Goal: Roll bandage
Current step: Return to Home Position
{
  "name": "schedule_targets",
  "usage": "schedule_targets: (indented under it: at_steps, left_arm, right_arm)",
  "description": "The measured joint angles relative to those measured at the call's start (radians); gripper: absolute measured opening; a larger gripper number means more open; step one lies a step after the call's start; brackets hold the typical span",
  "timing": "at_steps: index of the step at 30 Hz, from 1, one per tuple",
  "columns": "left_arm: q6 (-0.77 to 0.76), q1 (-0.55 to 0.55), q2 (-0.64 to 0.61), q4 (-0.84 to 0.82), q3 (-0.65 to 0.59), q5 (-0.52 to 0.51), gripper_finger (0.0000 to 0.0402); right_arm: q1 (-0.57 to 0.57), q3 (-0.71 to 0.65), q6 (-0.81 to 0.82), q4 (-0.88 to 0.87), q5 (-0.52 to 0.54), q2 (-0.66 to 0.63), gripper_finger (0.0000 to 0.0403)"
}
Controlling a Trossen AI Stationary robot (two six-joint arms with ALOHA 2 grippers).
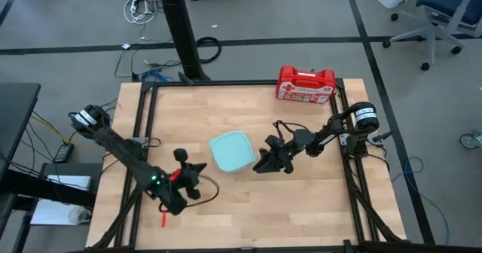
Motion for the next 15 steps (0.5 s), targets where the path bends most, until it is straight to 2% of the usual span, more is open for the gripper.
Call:
schedule_targets:
  at_steps: [4, 11, 15]
  left_arm:
    - [-0.066, -0.083, -0.001, -0.043, 0.0, -0.077, 0.0]
    - [-0.414, -0.221, -0.042, -0.315, 0.0, -0.169, 0.0]
    - [-0.493, -0.266, -0.066, -0.384, 0.0, -0.183, 0.0]
  right_arm:
    - [-0.019, 0.0, -0.059, 0.002, -0.002, -0.048, 0.0148]
    - [-0.032, 0.0, -0.204, 0.002, -0.013, -0.125, 0.0148]
    - [-0.032, 0.0, -0.284, -0.002, -0.012, -0.136, 0.0148]
